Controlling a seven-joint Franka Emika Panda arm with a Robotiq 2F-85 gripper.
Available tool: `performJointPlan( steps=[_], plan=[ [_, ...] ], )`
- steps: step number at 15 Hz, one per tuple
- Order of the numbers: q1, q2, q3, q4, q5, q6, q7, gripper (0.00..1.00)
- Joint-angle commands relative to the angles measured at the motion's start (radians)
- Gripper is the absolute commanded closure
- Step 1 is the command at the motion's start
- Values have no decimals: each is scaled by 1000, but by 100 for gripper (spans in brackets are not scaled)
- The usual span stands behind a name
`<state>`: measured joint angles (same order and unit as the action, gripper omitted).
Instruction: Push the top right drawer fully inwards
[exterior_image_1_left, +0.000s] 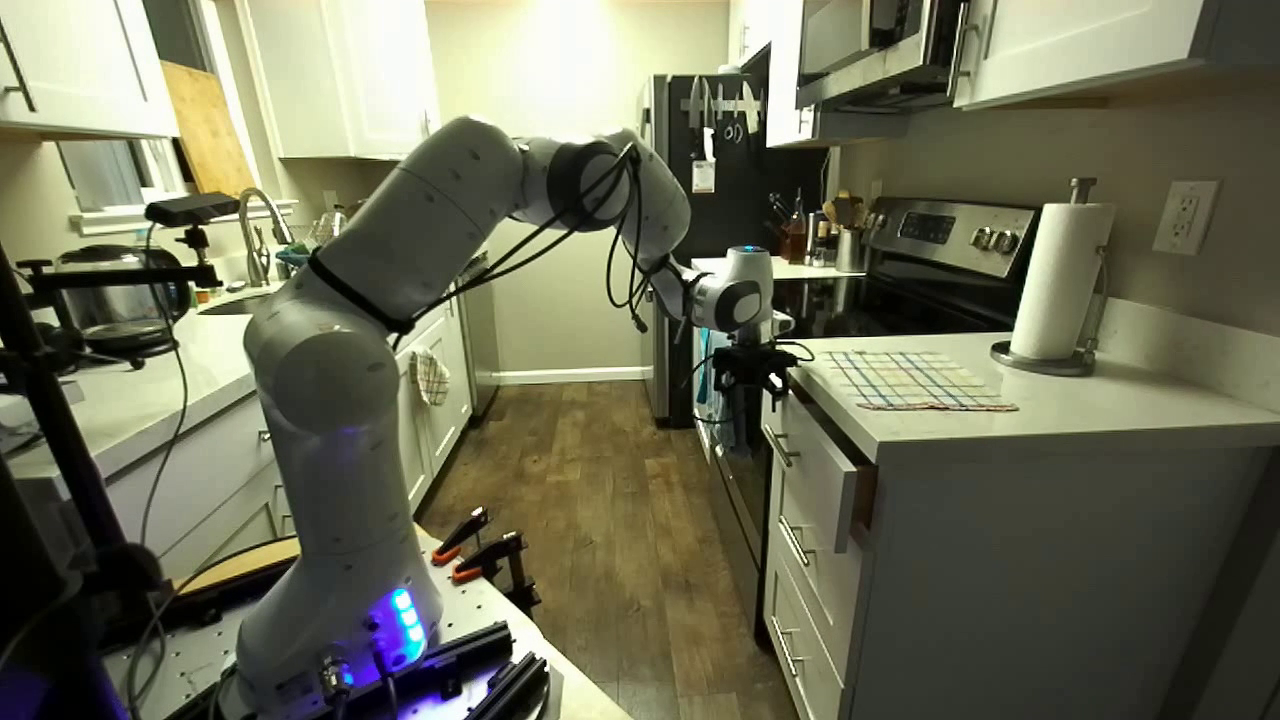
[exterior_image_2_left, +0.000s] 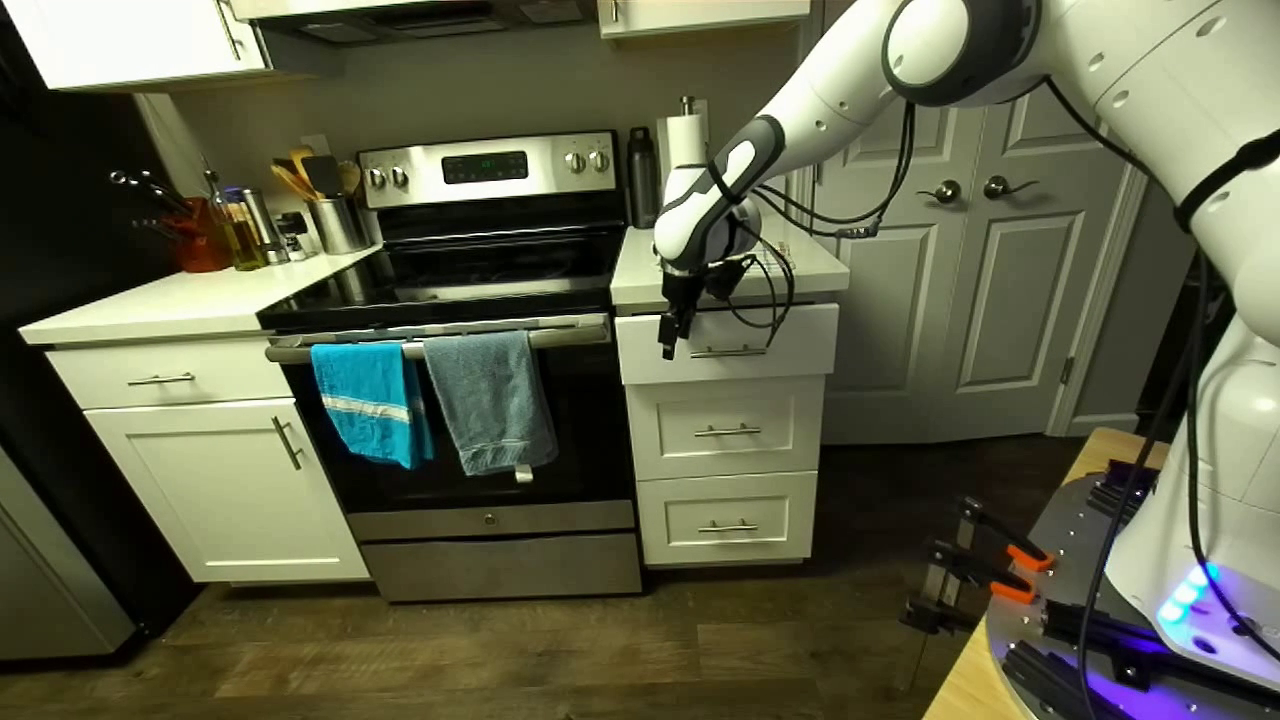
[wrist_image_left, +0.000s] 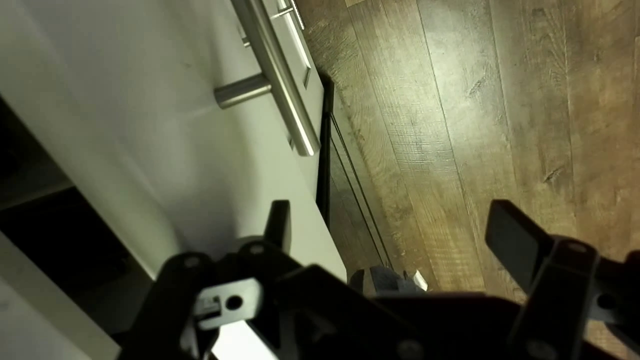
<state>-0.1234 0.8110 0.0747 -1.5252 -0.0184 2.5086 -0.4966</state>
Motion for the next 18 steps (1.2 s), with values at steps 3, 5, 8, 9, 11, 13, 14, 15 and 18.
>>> performJointPlan(
  steps=[3, 5, 8, 9, 11, 13, 14, 15, 18],
  plan=[
    [85, -1, -106, -2, -136, 62, 140, 0],
    [130, 0, -157, -2, -203, 70, 202, 0],
    [122, 3, -113, 3, -189, 32, 205, 0],
    [105, 4, -80, 4, -162, 18, 186, 0],
    [74, 7, -13, 0, -113, 7, 151, 0],
    [59, 10, 33, -6, -76, 1, 143, 0],
    [53, 11, 51, -11, -59, 1, 140, 0],
    [48, 10, 69, -18, -42, 5, 137, 0],
    [47, -1, 109, -45, -6, 23, 135, 0]
  ],
)
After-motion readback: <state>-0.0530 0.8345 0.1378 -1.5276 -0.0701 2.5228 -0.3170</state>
